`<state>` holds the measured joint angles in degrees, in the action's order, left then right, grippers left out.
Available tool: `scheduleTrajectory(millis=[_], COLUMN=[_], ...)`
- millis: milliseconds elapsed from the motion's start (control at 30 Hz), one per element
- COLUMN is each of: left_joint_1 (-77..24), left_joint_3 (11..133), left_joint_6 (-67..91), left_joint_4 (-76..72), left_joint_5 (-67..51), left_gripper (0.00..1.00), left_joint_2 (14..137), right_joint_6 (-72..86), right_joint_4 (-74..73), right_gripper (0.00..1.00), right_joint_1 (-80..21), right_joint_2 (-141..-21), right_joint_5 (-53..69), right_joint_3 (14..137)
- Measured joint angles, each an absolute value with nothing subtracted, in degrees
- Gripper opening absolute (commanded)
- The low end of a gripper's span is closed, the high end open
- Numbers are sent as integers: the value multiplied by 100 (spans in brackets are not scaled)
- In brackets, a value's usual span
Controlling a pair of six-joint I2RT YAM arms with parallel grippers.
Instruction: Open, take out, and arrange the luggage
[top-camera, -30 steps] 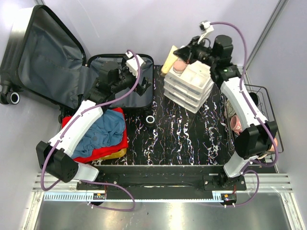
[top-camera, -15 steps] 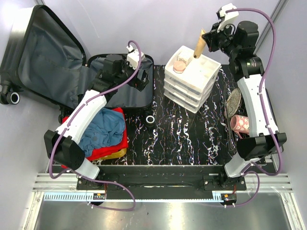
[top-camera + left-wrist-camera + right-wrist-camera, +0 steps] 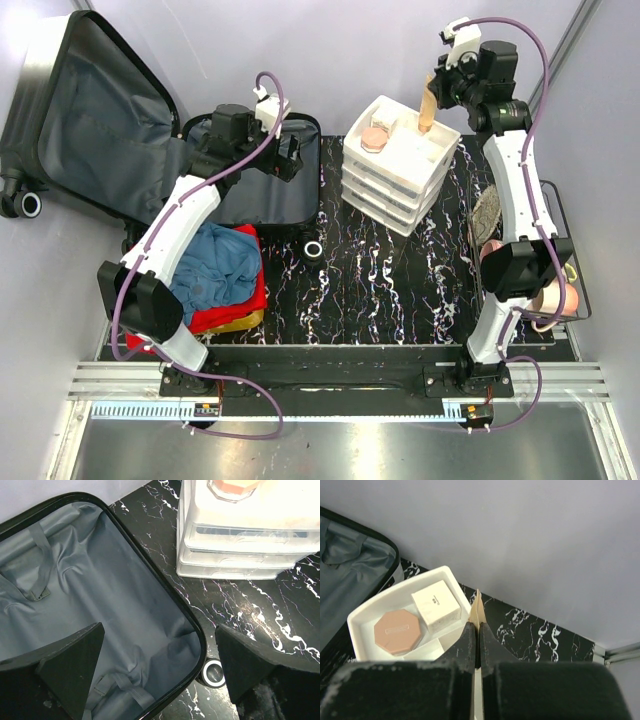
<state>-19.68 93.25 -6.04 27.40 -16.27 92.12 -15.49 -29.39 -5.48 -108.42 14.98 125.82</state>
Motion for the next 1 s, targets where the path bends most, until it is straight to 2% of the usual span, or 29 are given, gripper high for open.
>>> scheduleTrajectory(millis=[533, 633, 667, 700, 767, 800, 967, 1000], left_joint_1=[-1887, -1865, -1863, -1859, -1846, -1841, -1822, -1822], left_joint_3=[9242, 9118, 9083, 9054, 9032, 9032, 9032, 9032], left_joint_6=[-545, -543, -543, -543, -543, -543, -543, -543], left_joint_4=[2602, 2563, 2556, 2556, 2561, 2558, 2517, 2510], left_joint_5=[-1697, -1710, -1710, -1710, -1710, -1710, -1710, -1710], left_gripper=[99, 99, 99, 99, 99, 99, 99, 99], left_joint_2=[9209, 9209, 9209, 9209, 9209, 9209, 9209, 9209], right_joint_6=[-1535, -1531, -1520, -1509, -1481, -1457, -1352, -1332], right_joint_4=[-2987, -2989, -2989, -2989, -2976, -2967, -2939, -2939], right_gripper=[1, 12, 28, 35, 42, 50, 67, 74], right_joint_1=[-530, -530, -530, -530, -530, -530, -530, -530], right_joint_2=[-11233, -11327, -11336, -11336, -11336, -11336, -11334, -11332], right_joint_5=[1699, 1732, 1752, 1767, 1800, 1815, 1868, 1872], right_joint_3=[12761, 12755, 12728, 12700, 12676, 12672, 12672, 12669])
